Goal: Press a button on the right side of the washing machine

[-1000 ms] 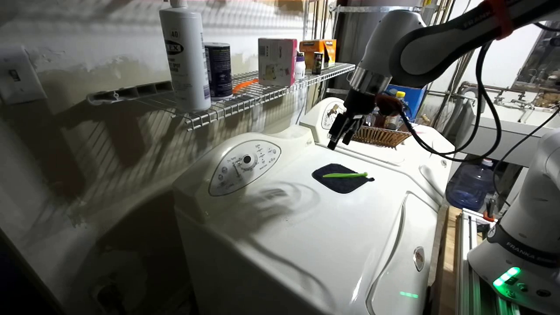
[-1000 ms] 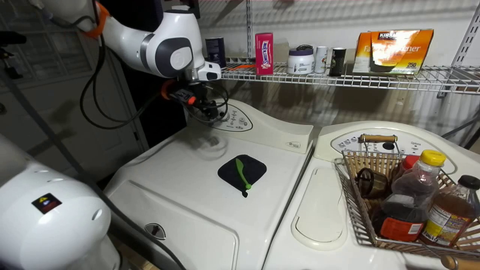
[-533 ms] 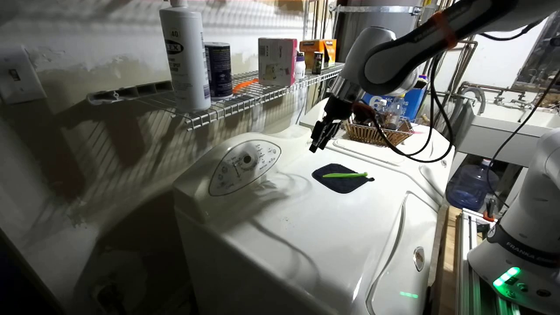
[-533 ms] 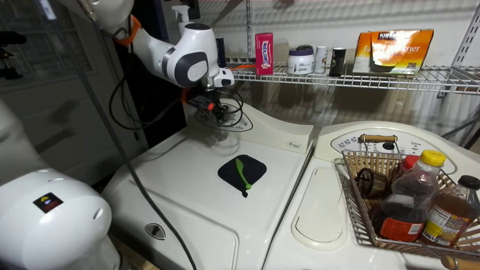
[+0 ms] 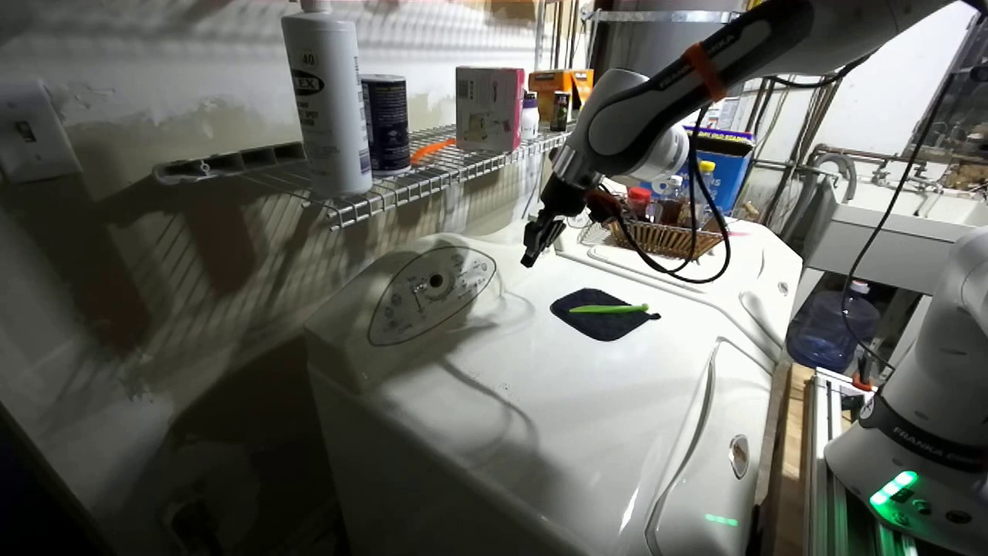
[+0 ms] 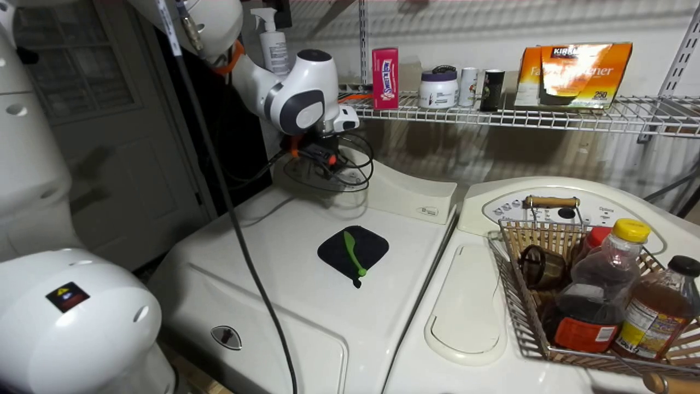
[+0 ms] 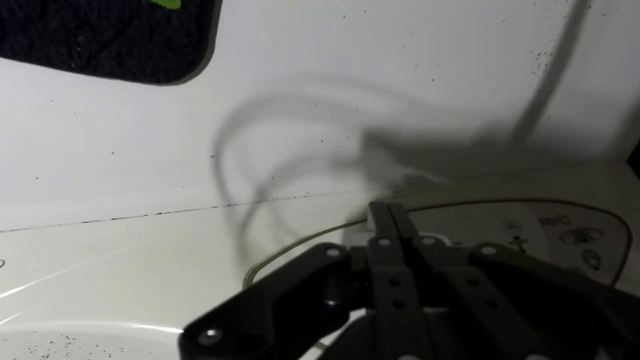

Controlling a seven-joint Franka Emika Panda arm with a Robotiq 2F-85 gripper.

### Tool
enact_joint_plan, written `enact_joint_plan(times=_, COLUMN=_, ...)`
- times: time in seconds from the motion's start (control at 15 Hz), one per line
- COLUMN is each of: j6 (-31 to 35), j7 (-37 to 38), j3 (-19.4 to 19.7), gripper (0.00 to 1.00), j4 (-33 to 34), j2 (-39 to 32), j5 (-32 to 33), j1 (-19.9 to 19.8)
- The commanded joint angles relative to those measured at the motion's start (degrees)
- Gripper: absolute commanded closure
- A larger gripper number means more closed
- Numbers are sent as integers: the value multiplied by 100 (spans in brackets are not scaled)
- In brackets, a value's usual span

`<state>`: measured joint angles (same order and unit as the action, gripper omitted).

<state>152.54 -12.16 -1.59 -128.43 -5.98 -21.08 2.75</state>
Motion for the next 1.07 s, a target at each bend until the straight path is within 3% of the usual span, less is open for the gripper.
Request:
enact_joint_plan(times=0.0, j6=-40, j7=-773, j3=-248, gripper=100, j4=634, j2=-564, j5=-792, j1=-306)
enact_joint_plan(times=0.27, j6=-94, j7=-1354, j3=-513, gripper=100, j4=1014, j2=-957, j5=-1306, j1=-631)
enact_joint_plan(times=0.53, j6=-90, j7=-1585, j3=-698, gripper=100, j4=1241, j2=-1330, j5=-1379, j1=-883)
enact_joint_plan(times=1.0, j6=-30, j7=-1256, j3=-824, gripper=100, j4=1570, j2=-1830, j5=-1218, j1=-1088)
